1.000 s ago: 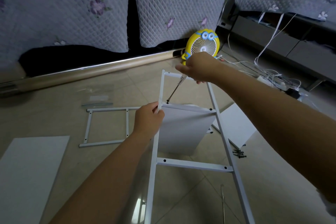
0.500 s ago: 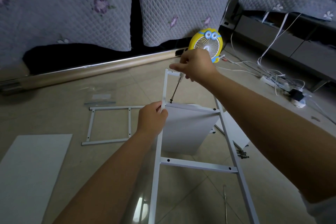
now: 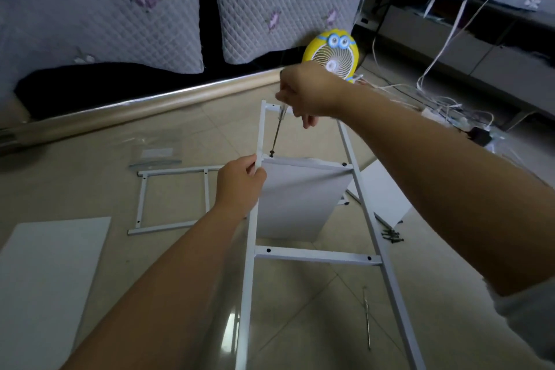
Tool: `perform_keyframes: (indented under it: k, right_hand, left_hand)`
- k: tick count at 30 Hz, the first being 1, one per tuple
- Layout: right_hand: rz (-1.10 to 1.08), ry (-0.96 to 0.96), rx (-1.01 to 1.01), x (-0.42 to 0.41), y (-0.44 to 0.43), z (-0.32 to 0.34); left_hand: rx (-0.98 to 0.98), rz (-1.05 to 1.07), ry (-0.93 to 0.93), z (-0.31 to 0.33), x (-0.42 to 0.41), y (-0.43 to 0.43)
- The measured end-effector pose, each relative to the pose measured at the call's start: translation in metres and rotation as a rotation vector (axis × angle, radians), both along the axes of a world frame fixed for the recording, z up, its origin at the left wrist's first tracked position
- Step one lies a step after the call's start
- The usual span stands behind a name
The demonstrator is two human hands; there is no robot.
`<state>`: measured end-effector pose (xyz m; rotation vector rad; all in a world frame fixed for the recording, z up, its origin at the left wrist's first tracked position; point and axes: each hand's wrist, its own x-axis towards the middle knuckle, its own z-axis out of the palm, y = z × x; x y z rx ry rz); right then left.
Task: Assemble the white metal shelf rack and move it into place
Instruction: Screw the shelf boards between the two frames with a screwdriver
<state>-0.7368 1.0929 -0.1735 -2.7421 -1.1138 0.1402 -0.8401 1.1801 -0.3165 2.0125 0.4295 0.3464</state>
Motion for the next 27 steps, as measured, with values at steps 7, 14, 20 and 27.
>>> perform_keyframes:
  k: [7, 14, 20, 27]
  right_hand:
    - [-0.057, -0.349, -0.227, -0.005, 0.010, 0.003]
    - [-0.124, -0.175, -0.262, -0.006, 0.001, -0.001]
    - [-0.021, 0.095, -0.252, -0.007, -0.011, 0.015]
    - [0.042, -0.217, -0.213, -0.018, 0.001, 0.009]
  left_hand:
    - [0.015, -0.013, 0.015, 0.003, -0.002, -0.001]
    - [0.129, -0.034, 0.066, 0.014, -0.008, -0.006]
    - [0.294, -0.027, 0.064, 0.021, -0.011, -0.009]
    - [0.535, -0.004, 0.149, 0.016, -0.003, -0.009]
